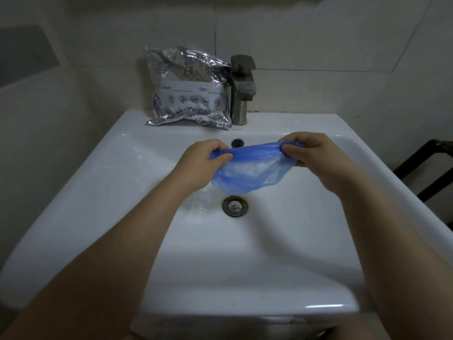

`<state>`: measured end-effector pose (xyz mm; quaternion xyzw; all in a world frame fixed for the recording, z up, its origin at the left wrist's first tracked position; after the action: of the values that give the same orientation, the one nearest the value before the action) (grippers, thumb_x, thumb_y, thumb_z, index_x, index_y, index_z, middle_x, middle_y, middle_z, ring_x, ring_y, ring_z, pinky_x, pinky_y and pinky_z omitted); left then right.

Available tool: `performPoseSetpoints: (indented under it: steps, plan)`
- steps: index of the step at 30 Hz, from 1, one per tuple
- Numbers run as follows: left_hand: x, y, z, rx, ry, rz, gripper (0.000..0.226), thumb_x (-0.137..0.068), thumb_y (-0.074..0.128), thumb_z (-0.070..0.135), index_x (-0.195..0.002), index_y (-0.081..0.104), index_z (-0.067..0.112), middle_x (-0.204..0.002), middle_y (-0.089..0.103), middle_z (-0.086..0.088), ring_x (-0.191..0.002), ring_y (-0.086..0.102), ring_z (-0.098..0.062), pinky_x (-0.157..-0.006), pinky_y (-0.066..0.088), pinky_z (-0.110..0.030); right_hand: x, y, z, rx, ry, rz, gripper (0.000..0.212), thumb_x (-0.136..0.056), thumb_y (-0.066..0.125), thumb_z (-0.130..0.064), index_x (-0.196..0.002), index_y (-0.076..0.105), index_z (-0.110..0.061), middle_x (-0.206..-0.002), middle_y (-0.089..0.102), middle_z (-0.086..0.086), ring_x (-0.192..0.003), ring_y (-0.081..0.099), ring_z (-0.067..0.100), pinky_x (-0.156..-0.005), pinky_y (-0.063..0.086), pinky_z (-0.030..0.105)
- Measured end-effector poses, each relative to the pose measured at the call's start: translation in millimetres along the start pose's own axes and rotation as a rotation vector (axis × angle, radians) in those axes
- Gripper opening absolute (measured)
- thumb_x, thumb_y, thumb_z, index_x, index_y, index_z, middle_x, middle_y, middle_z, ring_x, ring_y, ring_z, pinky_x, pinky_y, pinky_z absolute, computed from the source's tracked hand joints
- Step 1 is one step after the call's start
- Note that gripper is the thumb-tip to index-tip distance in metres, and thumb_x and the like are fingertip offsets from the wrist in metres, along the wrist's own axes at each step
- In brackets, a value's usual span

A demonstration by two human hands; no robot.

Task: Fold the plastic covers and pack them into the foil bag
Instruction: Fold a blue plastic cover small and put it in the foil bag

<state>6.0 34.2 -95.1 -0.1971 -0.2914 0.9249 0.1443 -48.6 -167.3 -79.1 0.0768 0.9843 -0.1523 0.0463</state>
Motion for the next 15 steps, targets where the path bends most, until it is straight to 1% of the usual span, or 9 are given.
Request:
performPoseSetpoints:
  steps: [2, 4, 5, 6, 8, 10, 12, 14, 15]
  plan:
    - [2.4, 0.8, 2.4, 0.141, -0.033, -0.01, 0.01, -0.089, 0.061, 0.012, -0.086, 0.058, 0.021, -0.08, 0.058, 0.01, -0.076, 0.054, -0.009, -0.066, 0.04, -0.015, -0.2, -2.0, -0.2, -0.067, 0.015, 0.028, 0.026, -0.093, 0.047, 0.003, -0.081, 0.061, -0.015, -0.08, 0.06, 0.002, -0.068, 0.059, 0.01, -0.066, 0.053, 0.021]
    - [6.2, 3.2, 9.1, 0.346, -0.054, -0.055, 0.019, -0.09, 0.058, 0.007, -0.088, 0.057, 0.026, -0.08, 0.061, 0.006, -0.068, 0.058, -0.005, -0.064, 0.045, -0.019, 0.2, -2.6, -0.4, -0.065, 0.02, 0.045, 0.032, -0.094, 0.039, 0.006, -0.081, 0.058, -0.015, -0.083, 0.058, 0.003, -0.069, 0.057, 0.013, -0.062, 0.053, 0.021]
    - [8.1, 4.5, 13.1, 0.427, -0.045, -0.08, 0.024, -0.091, 0.055, 0.004, -0.088, 0.057, 0.027, -0.08, 0.062, 0.005, -0.066, 0.06, -0.002, -0.062, 0.047, -0.017, 0.6, -1.0, -0.4, -0.043, 0.015, 0.044, 0.038, -0.093, 0.034, 0.01, -0.078, 0.059, -0.015, -0.081, 0.058, 0.003, -0.067, 0.056, 0.013, -0.06, 0.051, 0.021]
    - [9.1, 4.7, 16.3, 0.453, -0.024, -0.092, 0.028, -0.092, 0.051, 0.0, -0.087, 0.058, 0.026, -0.081, 0.062, 0.005, -0.067, 0.059, 0.002, -0.063, 0.047, -0.013, 0.8, 1.9, -0.5, -0.023, 0.01, 0.045, 0.043, -0.09, 0.03, 0.014, -0.073, 0.059, -0.014, -0.078, 0.057, 0.004, -0.065, 0.053, 0.014, -0.058, 0.048, 0.02]
    - [10.0, 6.0, 19.1, 0.449, -0.012, -0.099, 0.035, -0.091, 0.046, -0.007, -0.081, 0.062, 0.023, -0.084, 0.062, 0.008, -0.069, 0.057, 0.008, -0.067, 0.043, -0.007, 1.0, 6.6, 0.8, -0.017, 0.031, 0.075, 0.047, -0.085, 0.026, 0.016, -0.067, 0.059, -0.012, -0.075, 0.057, 0.006, -0.064, 0.051, 0.015, -0.057, 0.046, 0.02]
    - [10.2, 8.8, 17.6, 0.473, -0.093, -0.075, 0.038, -0.09, 0.044, -0.006, -0.073, 0.065, 0.021, -0.08, 0.063, 0.008, -0.068, 0.056, 0.003, -0.063, 0.042, -0.007, -0.2, 9.5, 2.2, -0.046, 0.064, 0.117, 0.043, -0.087, 0.03, 0.01, -0.067, 0.061, -0.011, -0.076, 0.058, 0.007, -0.067, 0.051, 0.017, -0.062, 0.045, 0.023]
    - [9.1, 12.1, 13.5, 0.525, -0.203, -0.004, 0.032, -0.089, 0.05, 0.004, -0.064, 0.064, 0.02, -0.071, 0.061, 0.006, -0.067, 0.053, -0.007, -0.06, 0.041, -0.015, -0.5, 13.5, 3.1, -0.029, 0.06, 0.125, 0.029, -0.092, 0.043, -0.003, -0.073, 0.064, -0.009, -0.076, 0.059, 0.007, -0.069, 0.052, 0.017, -0.065, 0.043, 0.025]
    - [9.2, 15.4, 10.4, 0.549, -0.26, 0.043, 0.025, -0.087, 0.062, 0.018, -0.062, 0.061, 0.018, -0.066, 0.057, 0.003, -0.064, 0.051, -0.012, -0.059, 0.04, -0.022, 0.5, 18.1, 2.6, 0.055, 0.023, 0.105, 0.013, -0.089, 0.059, -0.012, -0.079, 0.065, -0.008, -0.072, 0.058, 0.004, -0.065, 0.051, 0.013, -0.061, 0.042, 0.02]
    - [9.3, 17.0, 10.0, 0.548, -0.259, 0.043, 0.022, -0.084, 0.067, 0.019, -0.064, 0.059, 0.018, -0.066, 0.056, 0.002, -0.063, 0.052, -0.013, -0.058, 0.04, -0.021, 1.0, 19.1, 2.0, 0.088, 0.005, 0.094, 0.006, -0.086, 0.063, -0.009, -0.08, 0.064, -0.009, -0.071, 0.058, 0.002, -0.063, 0.051, 0.01, -0.058, 0.042, 0.015]
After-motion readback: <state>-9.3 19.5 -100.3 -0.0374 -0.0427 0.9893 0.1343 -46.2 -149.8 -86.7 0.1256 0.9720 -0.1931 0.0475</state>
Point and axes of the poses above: each hand's wrist, its own x-axis away from the middle knuckle, its own y-axis out of the palm, z = x × y, the point moved 5 cm from there along -x, towards the middle knuckle
